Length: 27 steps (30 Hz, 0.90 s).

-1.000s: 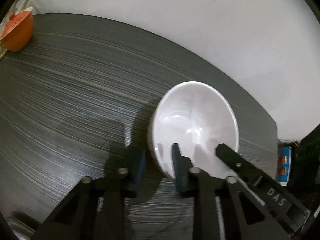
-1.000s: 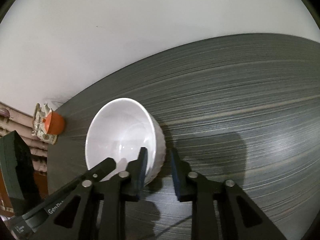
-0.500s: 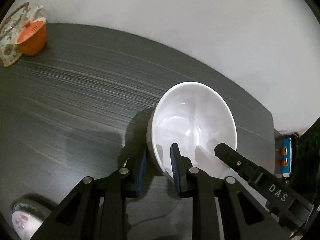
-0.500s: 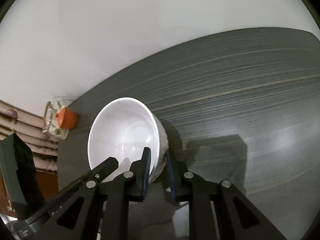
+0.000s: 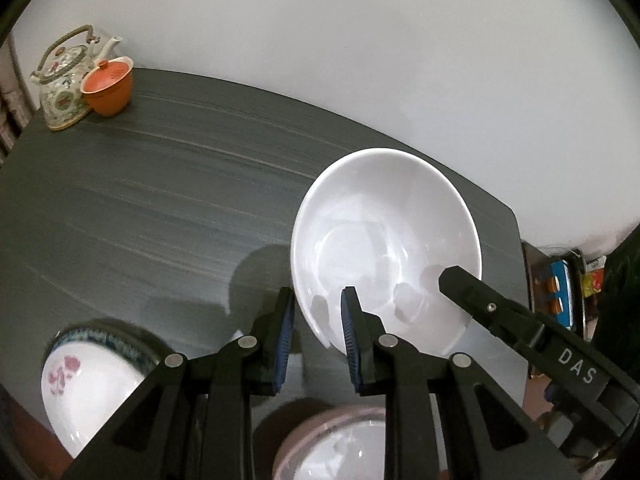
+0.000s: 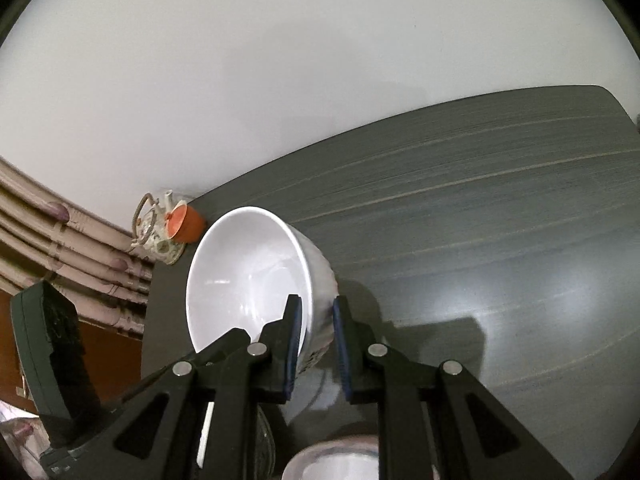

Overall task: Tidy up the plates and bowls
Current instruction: 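Carry the 'Rabbit' bowl with both tools and lower it into the 'Dog' bowl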

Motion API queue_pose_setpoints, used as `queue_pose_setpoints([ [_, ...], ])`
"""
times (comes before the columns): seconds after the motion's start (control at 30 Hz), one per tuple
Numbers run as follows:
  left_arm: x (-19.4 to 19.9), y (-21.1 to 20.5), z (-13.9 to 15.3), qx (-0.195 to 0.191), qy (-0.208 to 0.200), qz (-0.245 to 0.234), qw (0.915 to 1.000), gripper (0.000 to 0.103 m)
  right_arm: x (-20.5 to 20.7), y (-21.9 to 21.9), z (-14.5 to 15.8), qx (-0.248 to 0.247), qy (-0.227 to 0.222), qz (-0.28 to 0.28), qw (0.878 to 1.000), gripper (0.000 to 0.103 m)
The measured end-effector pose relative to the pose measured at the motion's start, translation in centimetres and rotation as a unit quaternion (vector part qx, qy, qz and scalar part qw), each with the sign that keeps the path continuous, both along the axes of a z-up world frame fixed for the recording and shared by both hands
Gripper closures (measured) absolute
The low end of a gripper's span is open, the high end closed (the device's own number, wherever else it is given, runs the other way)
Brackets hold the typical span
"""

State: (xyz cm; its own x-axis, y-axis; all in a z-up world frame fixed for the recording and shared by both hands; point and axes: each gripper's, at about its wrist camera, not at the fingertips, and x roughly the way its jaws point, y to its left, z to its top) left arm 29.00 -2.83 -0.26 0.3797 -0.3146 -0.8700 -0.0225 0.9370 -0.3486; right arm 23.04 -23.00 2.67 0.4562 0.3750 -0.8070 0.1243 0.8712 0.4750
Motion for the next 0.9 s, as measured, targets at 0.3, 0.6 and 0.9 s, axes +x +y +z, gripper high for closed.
queue_pose_setpoints([
  [0.3,-6.0,2.2,1.4,0.005,-0.015,-0.003,0.9999,0.082,-4.9,0.9,0.2,0.003,-0.004,0.007,1.000,0.086],
  [0.6,-10.7,2.0,0.7,0.003,-0.015,-0.002,0.9999,0.082,-9.2,1.1,-0.5,0.005,-0.003,0.006,1.000,0.086],
  [0.9,-14.0,1.8,0.5,0.000,-0.012,-0.011,0.9999,0.082,-12.5,0.8,-1.3,0.009,0.005,0.003,1.000,0.086],
])
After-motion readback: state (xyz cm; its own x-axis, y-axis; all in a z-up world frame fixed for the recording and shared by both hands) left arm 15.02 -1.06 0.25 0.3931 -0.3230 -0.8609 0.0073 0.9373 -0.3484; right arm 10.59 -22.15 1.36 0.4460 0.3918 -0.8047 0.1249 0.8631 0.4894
